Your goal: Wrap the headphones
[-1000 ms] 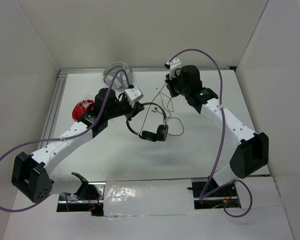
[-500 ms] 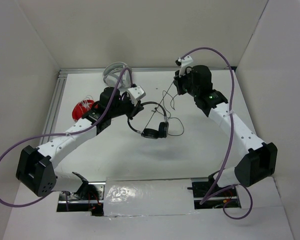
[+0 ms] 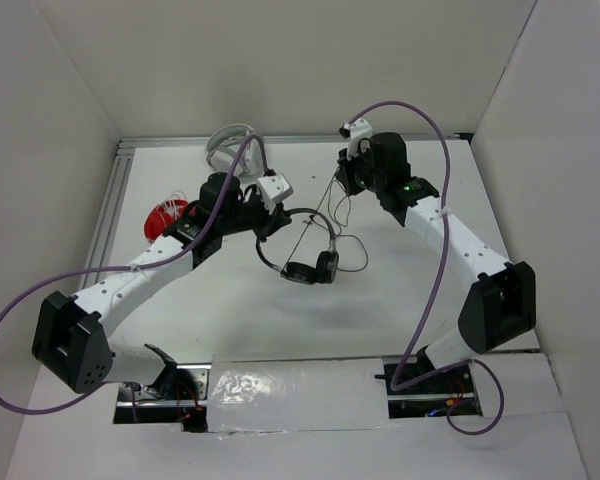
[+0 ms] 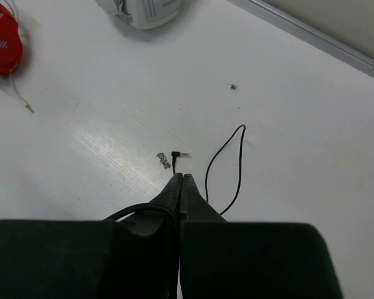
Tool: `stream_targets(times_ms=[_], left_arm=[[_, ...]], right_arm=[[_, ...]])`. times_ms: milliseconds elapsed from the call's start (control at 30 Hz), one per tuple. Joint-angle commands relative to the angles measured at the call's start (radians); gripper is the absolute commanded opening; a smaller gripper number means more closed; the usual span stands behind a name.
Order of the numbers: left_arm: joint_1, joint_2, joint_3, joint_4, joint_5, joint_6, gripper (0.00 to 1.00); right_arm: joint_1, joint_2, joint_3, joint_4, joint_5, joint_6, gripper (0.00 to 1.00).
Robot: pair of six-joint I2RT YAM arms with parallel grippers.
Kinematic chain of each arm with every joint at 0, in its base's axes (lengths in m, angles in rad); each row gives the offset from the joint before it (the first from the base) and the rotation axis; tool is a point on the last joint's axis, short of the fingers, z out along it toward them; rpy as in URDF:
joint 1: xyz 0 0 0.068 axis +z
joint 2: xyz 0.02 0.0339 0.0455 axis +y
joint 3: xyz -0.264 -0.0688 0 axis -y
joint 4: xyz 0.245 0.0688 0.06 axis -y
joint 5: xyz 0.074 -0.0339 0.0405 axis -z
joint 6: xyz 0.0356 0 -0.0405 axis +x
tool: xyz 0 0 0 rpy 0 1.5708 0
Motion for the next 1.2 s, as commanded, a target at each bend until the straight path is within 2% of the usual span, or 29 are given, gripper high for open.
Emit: stream_targets(times_ms=[0,33,133,267,300,500,700,900,1000,1167], left_arm=[[-0.004,-0.029,0.055,0.046,0.069,0.002,0.00],[-0.002,-0.035,0.067,0.048,0.103,-0.004,0.00],[-0.002,-0.052,0.105,0.044,0.125,-0.044,0.00],[0.003,-0.074,0.211,0.028,0.164,-0.098,0.00],[0.004,-0.078,0.252,0.016,0.195,-0.119,0.00],[0.004,-0.089,0.377,-0.045,0.296,-0.208,0.00],[0.009,-0.106,0.475,-0.075,0.152,-0.290,0.00],[0.009,-0.101,0.575,-0.111,0.048,-0.310,0.00],[0.009,-0.101,0.608,-0.115,-0.001,-0.304,0.00],[0.010,-0.112,0.633,-0.105,-0.055,-0.302,0.00]], right_arm=[[-0.014,0.013,0.005,0.106,0.004,0.040,0.00],[-0.014,0.028,-0.008,0.115,-0.039,0.045,0.01],[-0.005,0.054,-0.034,0.141,-0.142,0.049,0.14],[0.003,0.079,-0.095,0.257,-0.272,0.089,0.20],[0.008,0.090,-0.104,0.300,-0.376,0.100,0.22],[0.073,0.174,-0.049,0.325,-0.351,0.103,0.22],[0.090,0.242,-0.077,0.430,-0.486,0.175,0.17],[0.153,0.300,-0.098,0.497,-0.489,0.206,0.17],[0.170,0.324,-0.121,0.540,-0.529,0.229,0.13],[0.195,0.354,-0.186,0.649,-0.573,0.276,0.13]])
